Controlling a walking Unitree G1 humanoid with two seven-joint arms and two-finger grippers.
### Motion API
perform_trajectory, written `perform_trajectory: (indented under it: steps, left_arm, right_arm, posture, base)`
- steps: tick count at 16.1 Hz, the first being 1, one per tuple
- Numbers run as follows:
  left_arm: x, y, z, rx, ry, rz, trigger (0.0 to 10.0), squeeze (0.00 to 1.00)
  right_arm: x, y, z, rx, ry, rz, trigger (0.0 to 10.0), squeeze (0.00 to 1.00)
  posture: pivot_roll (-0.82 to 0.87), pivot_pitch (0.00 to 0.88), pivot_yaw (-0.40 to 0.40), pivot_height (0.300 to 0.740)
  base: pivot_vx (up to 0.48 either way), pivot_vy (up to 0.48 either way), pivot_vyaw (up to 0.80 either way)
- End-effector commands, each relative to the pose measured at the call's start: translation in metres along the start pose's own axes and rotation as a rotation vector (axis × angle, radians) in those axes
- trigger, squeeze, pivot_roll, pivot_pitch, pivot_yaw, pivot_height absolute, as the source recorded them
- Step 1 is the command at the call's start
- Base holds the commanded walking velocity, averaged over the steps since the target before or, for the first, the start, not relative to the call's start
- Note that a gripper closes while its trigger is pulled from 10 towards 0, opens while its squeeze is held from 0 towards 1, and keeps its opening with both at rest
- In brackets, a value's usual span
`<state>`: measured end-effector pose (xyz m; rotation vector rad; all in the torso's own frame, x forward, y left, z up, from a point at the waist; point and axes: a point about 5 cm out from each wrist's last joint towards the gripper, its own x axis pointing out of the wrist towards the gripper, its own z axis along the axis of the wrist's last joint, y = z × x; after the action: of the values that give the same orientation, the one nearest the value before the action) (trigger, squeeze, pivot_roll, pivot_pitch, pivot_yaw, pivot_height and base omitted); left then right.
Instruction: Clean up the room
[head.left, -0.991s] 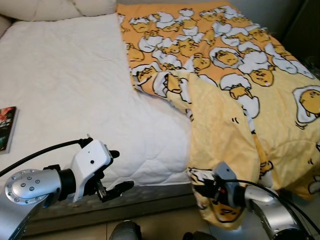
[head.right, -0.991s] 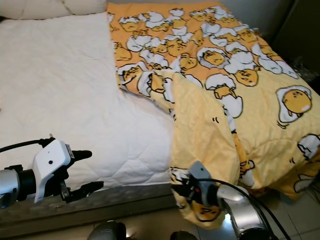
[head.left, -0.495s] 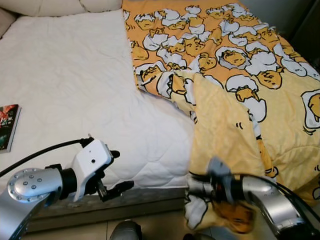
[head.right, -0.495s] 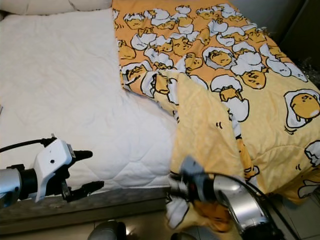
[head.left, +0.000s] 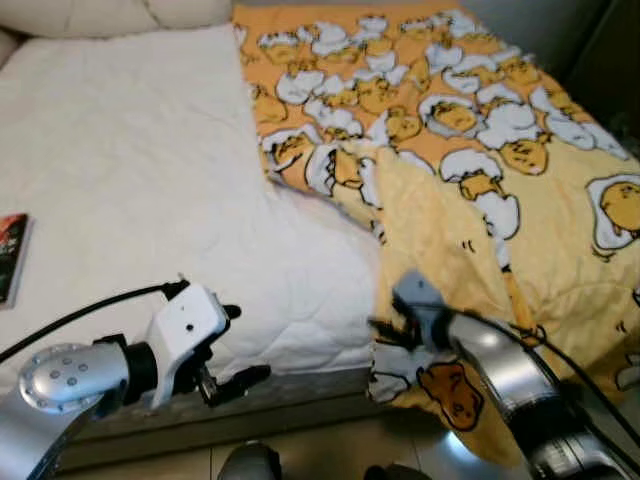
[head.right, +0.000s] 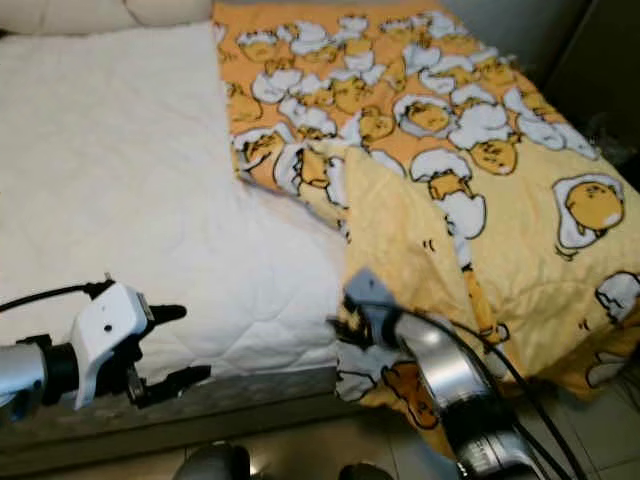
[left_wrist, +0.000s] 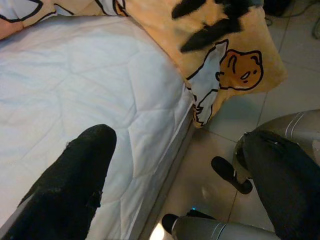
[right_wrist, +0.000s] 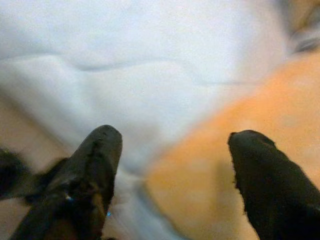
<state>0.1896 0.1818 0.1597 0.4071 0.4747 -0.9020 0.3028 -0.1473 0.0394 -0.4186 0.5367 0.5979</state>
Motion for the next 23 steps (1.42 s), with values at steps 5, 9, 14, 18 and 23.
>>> perform_trajectory:
  steps: [5, 9, 14, 18, 23]
  left_arm:
    - [0.0, 0.001, 0.009, 0.027, -0.019, -0.004, 10.0, 0.01]
    - [-0.006, 0.0, 0.014, 0.034, -0.012, -0.003, 10.0, 0.01]
    - [-0.017, -0.007, 0.017, 0.032, -0.003, -0.024, 10.0, 0.01]
    - [-0.018, -0.009, 0.017, 0.026, 0.006, -0.039, 10.0, 0.01]
    - [-0.019, -0.01, 0.017, 0.02, 0.008, -0.043, 10.0, 0.0]
  right_arm:
    - [0.027, -0.008, 0.012, 0.139, 0.031, -0.336, 10.0, 0.05]
    - [0.033, -0.003, 0.005, 0.155, 0.119, -0.392, 4.0, 0.0]
    - [0.034, 0.003, -0.003, 0.245, 0.148, -0.371, 0.0, 0.0]
    - [0.032, 0.001, -0.007, 0.243, 0.147, -0.355, 0.0, 0.0]
    - [0.031, -0.001, -0.008, 0.251, 0.142, -0.34, 0.0, 0.0]
  posture:
    - [0.22, 0.096, 0.028, 0.74]
    - [0.26, 0.134, 0.037, 0.74]
    - [0.28, 0.164, 0.046, 0.74]
    - [0.28, 0.163, 0.043, 0.74]
    - [0.28, 0.165, 0.039, 0.74]
  base:
    - [0.0, 0.0, 0.0]
    - [0.0, 0.0, 0.0]
    - [0.0, 0.0, 0.0]
    - [0.0, 0.0, 0.0]
    - [0.0, 0.0, 0.0]
